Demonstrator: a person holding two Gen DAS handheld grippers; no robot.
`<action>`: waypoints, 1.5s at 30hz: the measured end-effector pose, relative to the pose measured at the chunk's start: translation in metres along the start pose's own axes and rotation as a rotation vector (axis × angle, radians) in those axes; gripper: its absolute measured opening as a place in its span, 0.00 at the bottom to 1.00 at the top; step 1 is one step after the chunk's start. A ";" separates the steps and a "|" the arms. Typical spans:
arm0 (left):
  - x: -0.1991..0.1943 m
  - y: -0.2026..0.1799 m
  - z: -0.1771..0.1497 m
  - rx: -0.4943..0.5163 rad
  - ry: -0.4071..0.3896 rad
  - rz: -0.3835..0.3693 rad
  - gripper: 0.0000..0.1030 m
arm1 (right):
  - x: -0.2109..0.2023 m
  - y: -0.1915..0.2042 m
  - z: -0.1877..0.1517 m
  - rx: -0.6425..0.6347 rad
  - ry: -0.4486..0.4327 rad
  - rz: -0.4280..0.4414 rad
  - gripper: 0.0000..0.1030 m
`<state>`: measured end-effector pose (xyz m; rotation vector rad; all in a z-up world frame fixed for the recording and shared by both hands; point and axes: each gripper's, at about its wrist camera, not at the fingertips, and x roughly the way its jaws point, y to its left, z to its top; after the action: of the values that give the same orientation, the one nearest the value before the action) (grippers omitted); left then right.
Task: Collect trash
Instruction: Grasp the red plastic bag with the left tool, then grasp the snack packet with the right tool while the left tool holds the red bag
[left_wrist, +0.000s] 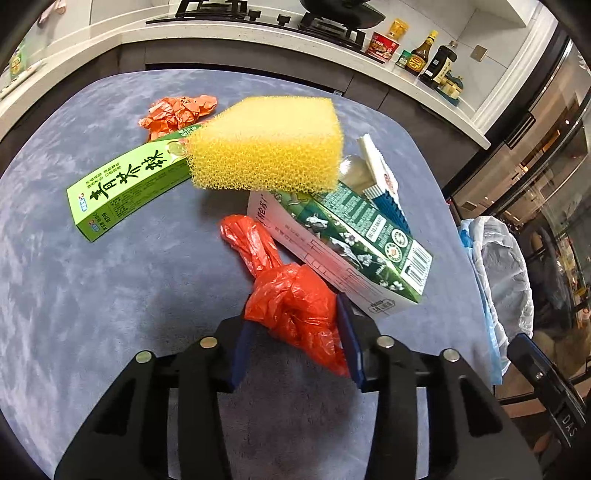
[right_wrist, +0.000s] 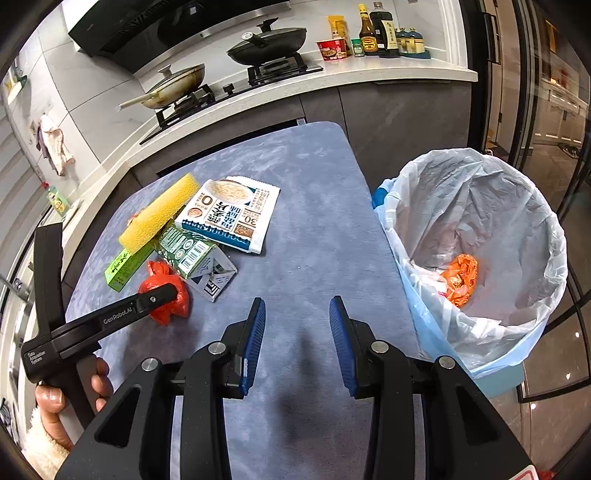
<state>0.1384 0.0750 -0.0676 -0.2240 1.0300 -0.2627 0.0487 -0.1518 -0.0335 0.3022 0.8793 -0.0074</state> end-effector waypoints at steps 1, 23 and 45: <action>-0.002 0.000 -0.001 0.000 0.000 -0.001 0.37 | 0.000 0.001 0.000 -0.002 0.001 0.000 0.35; -0.062 0.033 -0.015 -0.020 -0.033 0.012 0.37 | 0.052 0.090 0.045 -0.112 -0.006 0.123 0.35; -0.060 0.039 -0.008 -0.021 -0.029 -0.020 0.37 | 0.099 0.097 0.072 -0.101 -0.025 0.078 0.15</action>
<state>0.1070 0.1304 -0.0348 -0.2566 1.0022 -0.2666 0.1791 -0.0658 -0.0410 0.2408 0.8396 0.1050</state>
